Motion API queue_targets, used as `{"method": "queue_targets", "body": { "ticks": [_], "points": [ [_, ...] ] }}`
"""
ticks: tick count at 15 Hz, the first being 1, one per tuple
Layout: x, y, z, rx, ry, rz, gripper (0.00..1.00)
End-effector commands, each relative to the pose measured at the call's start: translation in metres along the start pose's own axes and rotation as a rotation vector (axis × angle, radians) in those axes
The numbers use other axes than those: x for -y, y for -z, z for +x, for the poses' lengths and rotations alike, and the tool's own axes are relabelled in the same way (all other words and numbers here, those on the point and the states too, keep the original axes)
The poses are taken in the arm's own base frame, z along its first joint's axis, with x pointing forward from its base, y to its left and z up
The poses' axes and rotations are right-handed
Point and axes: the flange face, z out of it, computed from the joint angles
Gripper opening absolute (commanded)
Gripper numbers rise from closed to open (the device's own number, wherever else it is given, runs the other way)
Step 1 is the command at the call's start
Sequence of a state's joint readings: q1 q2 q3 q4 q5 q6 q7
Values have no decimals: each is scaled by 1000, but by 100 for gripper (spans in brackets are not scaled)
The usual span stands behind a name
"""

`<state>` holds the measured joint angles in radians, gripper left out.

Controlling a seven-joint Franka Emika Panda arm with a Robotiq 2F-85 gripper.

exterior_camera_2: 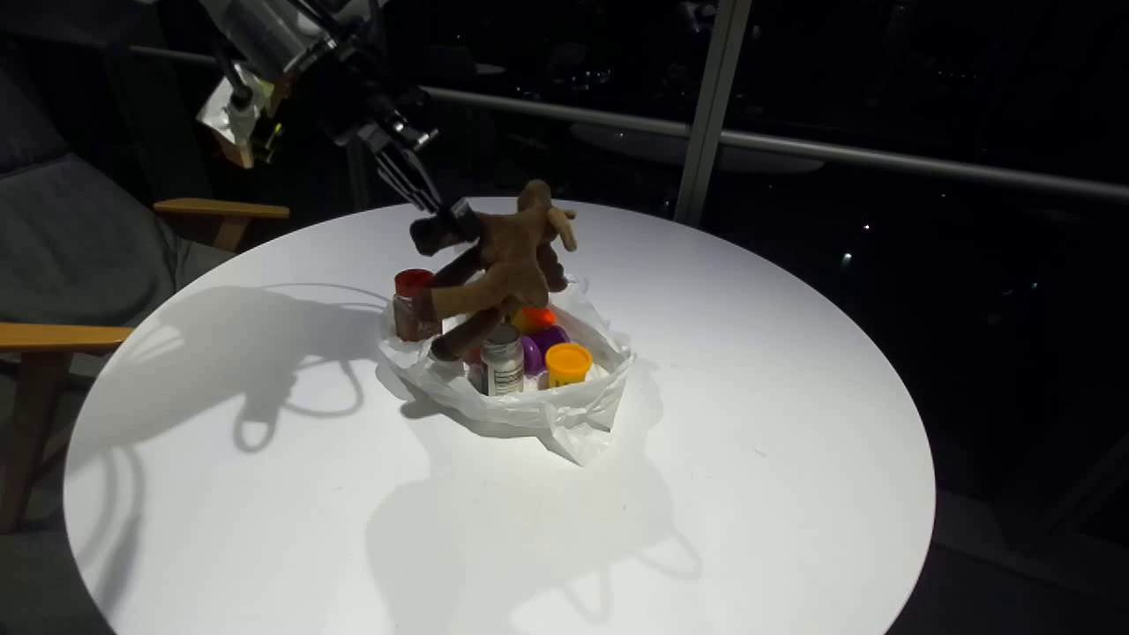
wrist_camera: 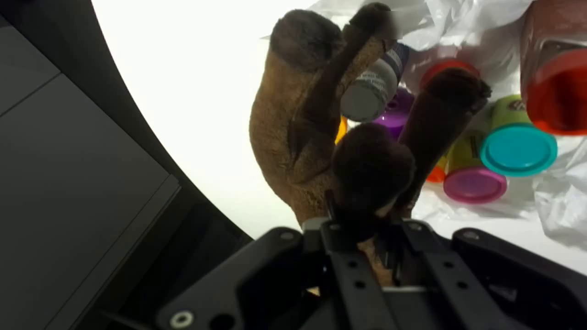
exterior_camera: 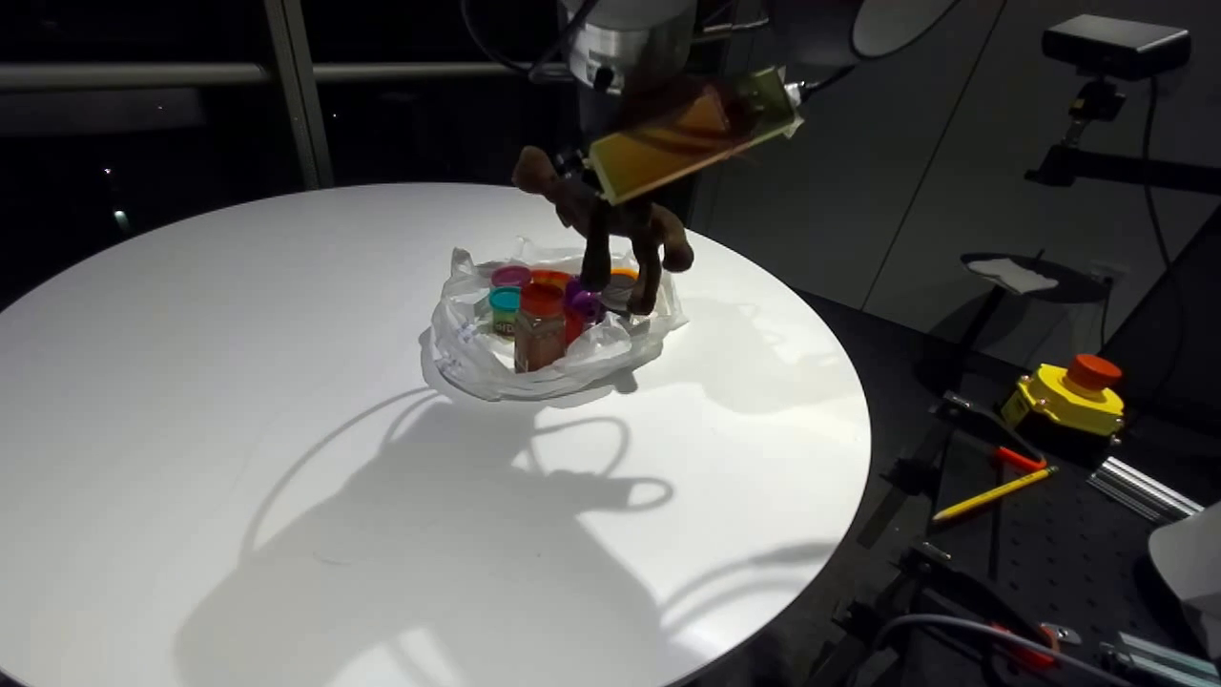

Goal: Put all the contents in the white plastic bag

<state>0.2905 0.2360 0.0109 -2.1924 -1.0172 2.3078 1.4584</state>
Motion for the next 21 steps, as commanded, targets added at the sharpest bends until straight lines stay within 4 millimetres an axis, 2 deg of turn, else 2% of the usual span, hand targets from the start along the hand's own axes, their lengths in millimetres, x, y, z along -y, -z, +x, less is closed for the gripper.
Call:
{"method": "queue_targets", "body": {
  "ticks": [1, 5, 10, 17, 18, 19, 21],
  "points": [
    [19, -25, -9, 8, 15, 27, 11],
    [30, -39, -19, 27, 30, 40, 11],
    [44, -33, -15, 4, 21, 65, 11],
    [82, -48, -29, 18, 76, 92, 11],
    [86, -52, -32, 26, 81, 96, 19],
    [87, -50, -28, 23, 81, 100, 36],
    [86, -48, -23, 20, 70, 105, 50]
  ]
}}
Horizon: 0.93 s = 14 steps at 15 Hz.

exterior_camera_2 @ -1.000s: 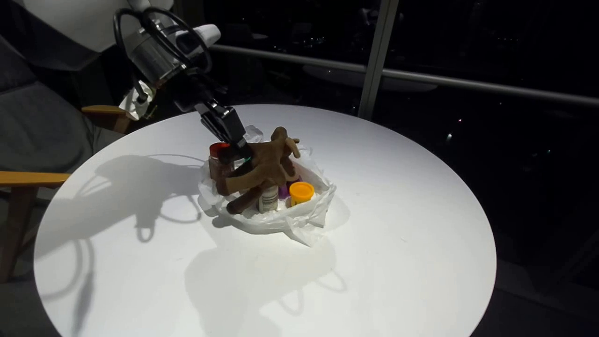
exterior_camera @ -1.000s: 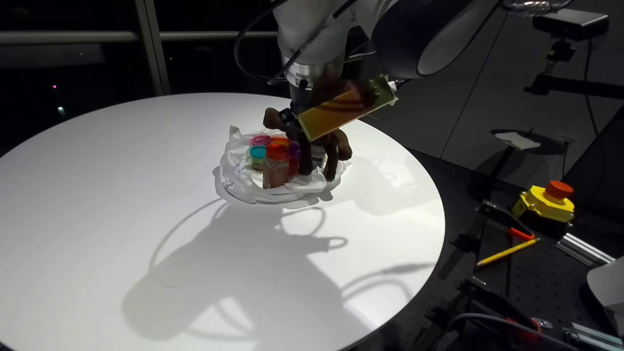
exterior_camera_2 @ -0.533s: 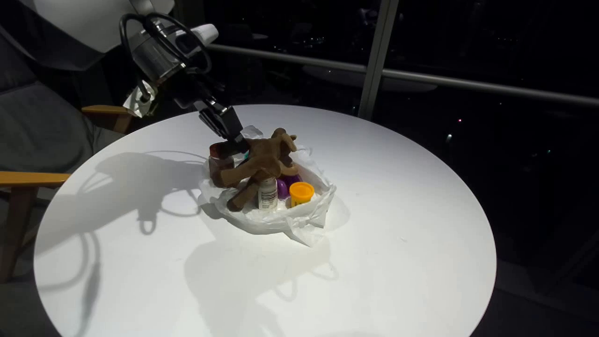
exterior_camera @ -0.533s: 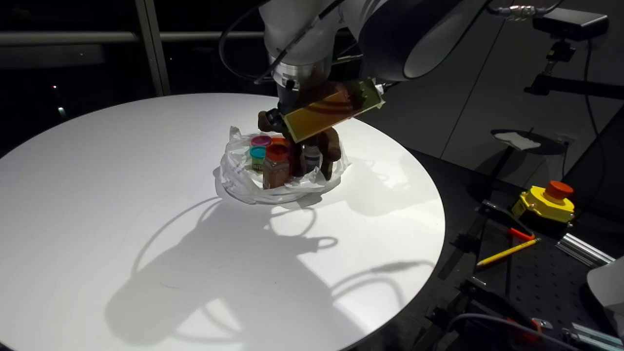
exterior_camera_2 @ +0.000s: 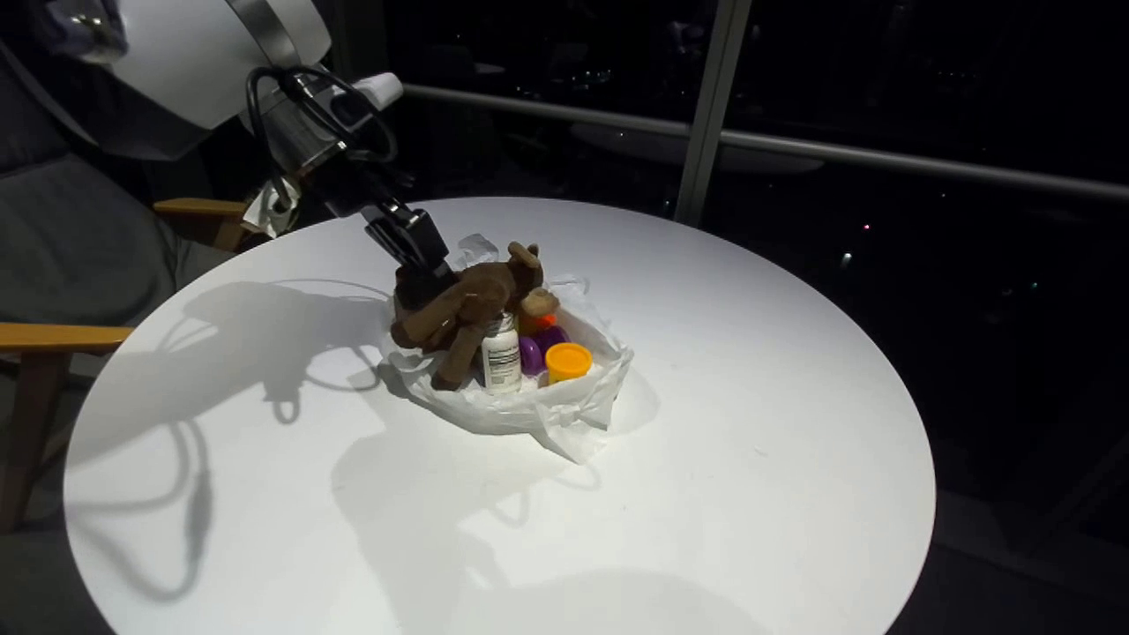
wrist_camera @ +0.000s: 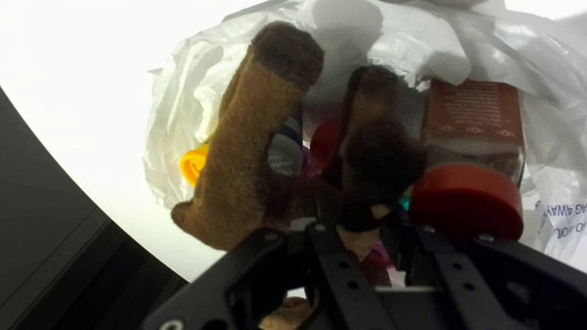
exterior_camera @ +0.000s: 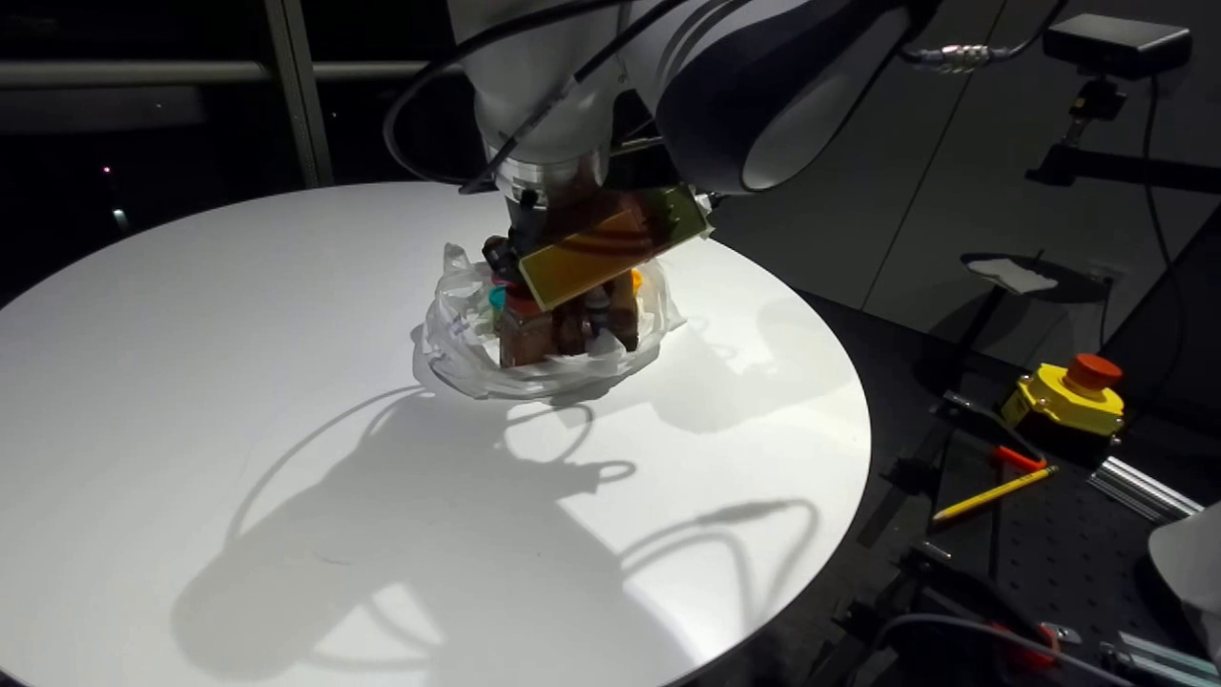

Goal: Put all the contents in the white plastic bag

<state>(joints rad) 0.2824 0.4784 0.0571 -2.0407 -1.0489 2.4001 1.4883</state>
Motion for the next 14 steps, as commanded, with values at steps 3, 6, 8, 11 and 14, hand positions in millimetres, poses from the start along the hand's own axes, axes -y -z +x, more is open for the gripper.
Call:
{"method": "queue_targets", "body": {
  "ticks": [3, 6, 8, 11, 14],
  "points": [
    [4, -4, 9, -16, -11, 23, 74],
    [-3, 2, 14, -21, -28, 33, 99],
    [-11, 12, 18, -18, -41, 39, 100],
    [-22, 37, 27, -3, -63, 48, 100],
    [-39, 81, 45, -11, -114, 81, 100]
  ]
}}
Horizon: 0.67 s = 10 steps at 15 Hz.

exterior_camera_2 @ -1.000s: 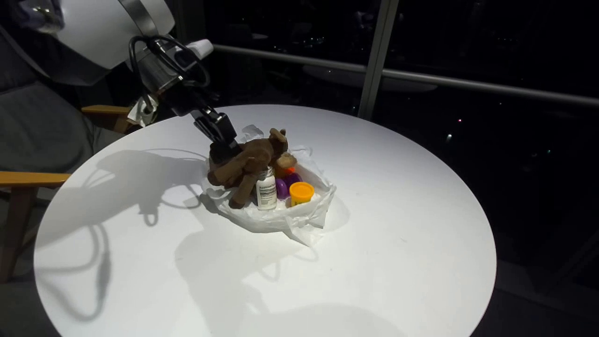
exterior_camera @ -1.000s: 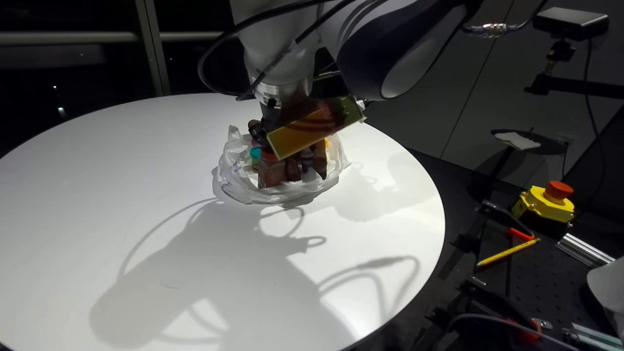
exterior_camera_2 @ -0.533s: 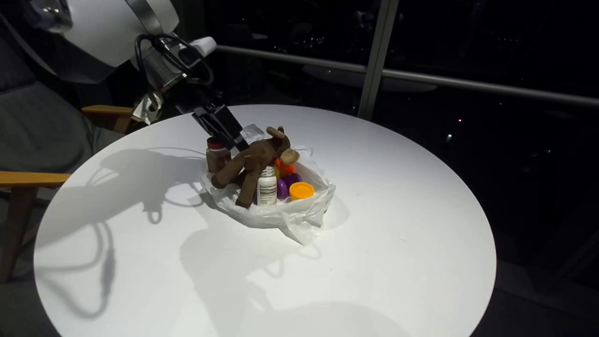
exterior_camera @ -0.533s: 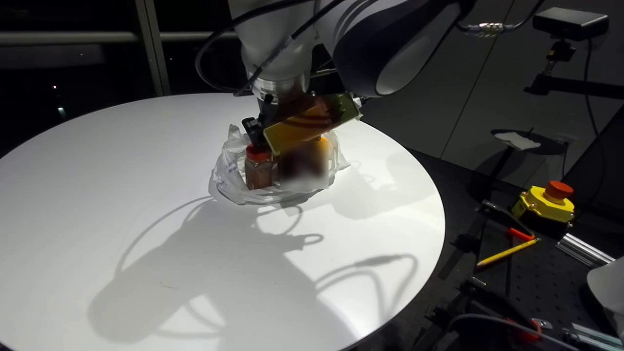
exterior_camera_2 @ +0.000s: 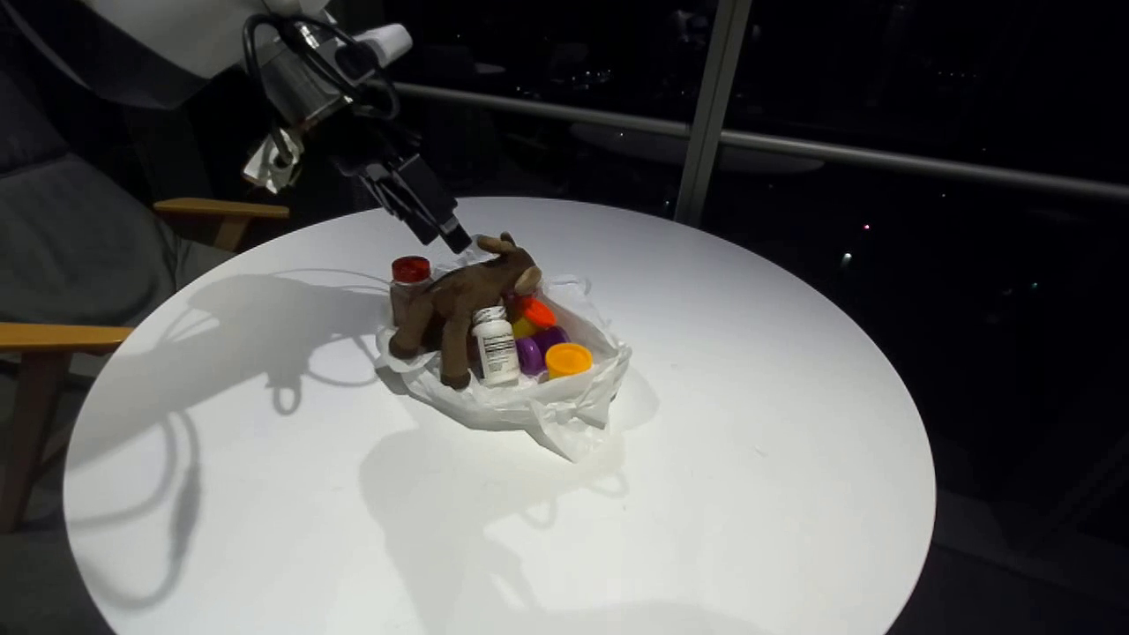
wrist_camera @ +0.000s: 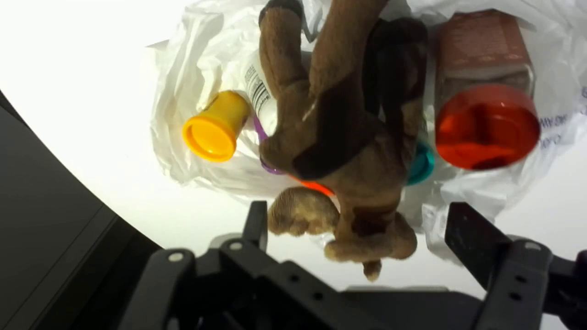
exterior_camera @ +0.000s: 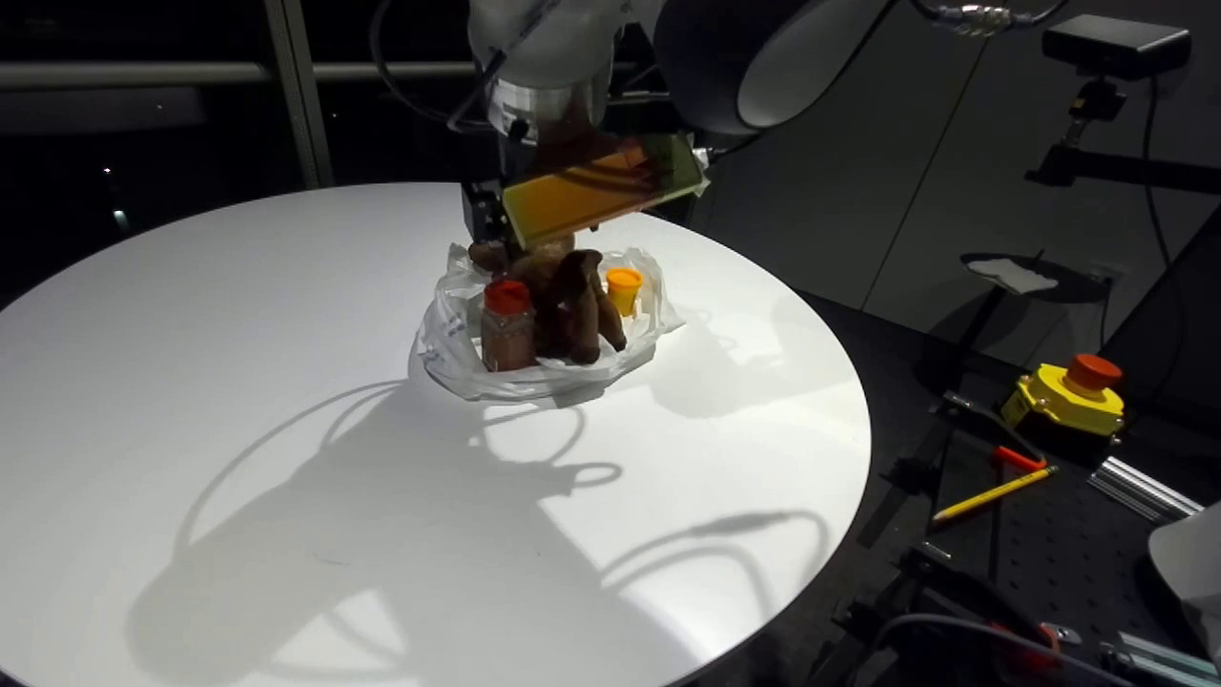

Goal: Put all the contents in the white plastic bag

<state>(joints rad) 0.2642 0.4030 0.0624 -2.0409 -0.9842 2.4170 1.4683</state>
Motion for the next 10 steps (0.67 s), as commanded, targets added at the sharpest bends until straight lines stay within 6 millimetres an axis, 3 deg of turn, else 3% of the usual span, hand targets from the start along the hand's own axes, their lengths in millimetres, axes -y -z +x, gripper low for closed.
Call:
{"method": "queue_targets", "body": {
  "ticks": [1, 5, 10],
  "points": [
    [-27, 66, 23, 5, -53, 41, 100],
    [-54, 118, 40, 124, -70, 65, 100],
    [-87, 155, 23, 406, 101, 133, 100]
  ]
}}
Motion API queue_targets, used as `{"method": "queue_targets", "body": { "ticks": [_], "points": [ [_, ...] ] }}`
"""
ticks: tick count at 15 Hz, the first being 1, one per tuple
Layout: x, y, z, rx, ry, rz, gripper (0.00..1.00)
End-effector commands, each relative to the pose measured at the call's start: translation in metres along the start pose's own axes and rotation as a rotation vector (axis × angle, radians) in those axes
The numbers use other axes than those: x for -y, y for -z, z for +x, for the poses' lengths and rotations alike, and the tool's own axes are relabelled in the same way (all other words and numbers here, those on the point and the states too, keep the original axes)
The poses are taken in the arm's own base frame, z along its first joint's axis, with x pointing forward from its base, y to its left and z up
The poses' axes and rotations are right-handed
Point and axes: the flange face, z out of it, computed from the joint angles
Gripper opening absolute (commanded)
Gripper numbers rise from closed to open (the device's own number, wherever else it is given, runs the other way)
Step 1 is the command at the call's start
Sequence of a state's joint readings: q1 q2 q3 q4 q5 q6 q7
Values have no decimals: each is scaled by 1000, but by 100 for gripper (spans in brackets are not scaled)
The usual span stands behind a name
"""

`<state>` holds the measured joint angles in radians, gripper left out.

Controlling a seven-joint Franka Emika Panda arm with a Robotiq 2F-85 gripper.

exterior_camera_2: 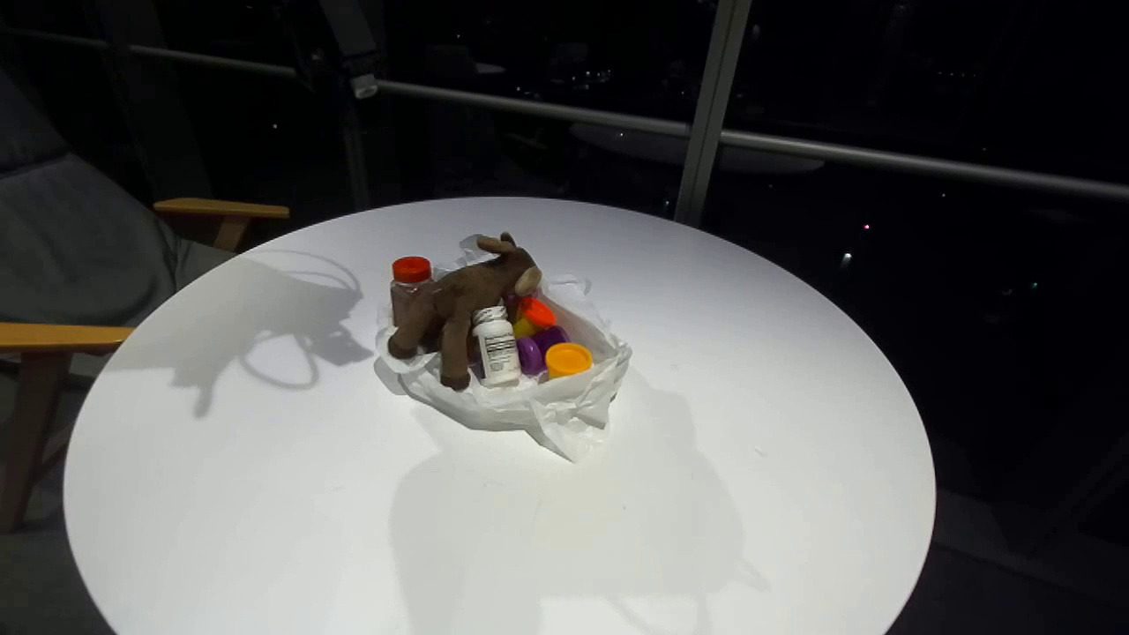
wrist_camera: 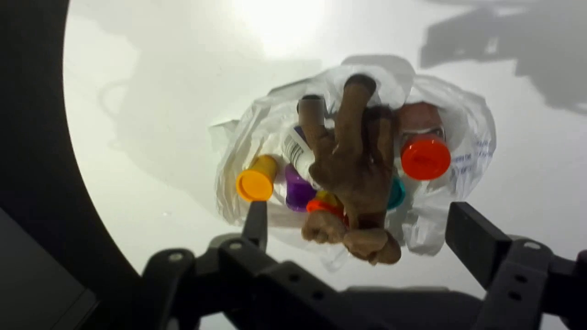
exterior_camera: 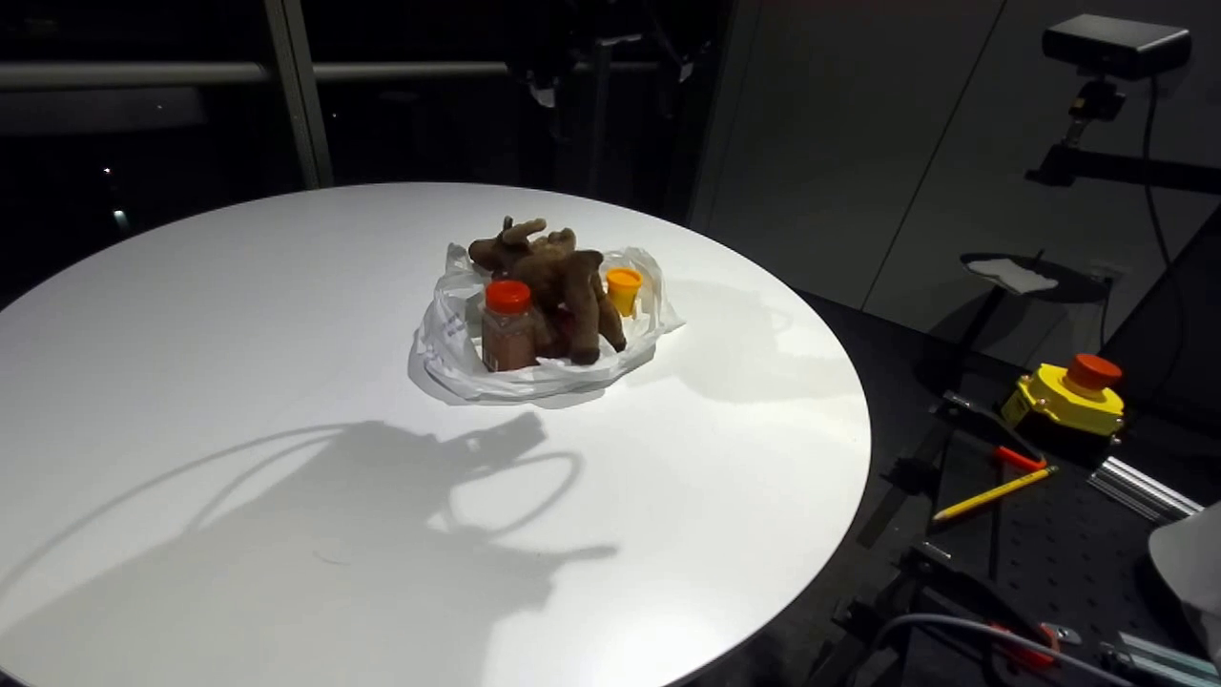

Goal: Put all the contents in the white plastic bag

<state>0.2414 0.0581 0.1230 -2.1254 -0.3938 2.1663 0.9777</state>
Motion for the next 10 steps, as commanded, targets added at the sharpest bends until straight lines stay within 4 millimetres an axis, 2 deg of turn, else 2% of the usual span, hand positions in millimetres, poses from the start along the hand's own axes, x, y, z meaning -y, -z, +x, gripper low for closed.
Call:
{"method": "queue_targets", "body": {
  "ticks": [1, 5, 7, 8, 10],
  "points": [
    [-27, 27, -26, 156, 127, 66, 100],
    [-46, 44, -68, 353, 293, 95, 100],
    [-53, 39, -94, 425, 392, 105, 100],
    [-41, 35, -71, 388, 315, 77, 100],
    [-46, 34, -87, 417, 365, 83, 100]
  ]
}}
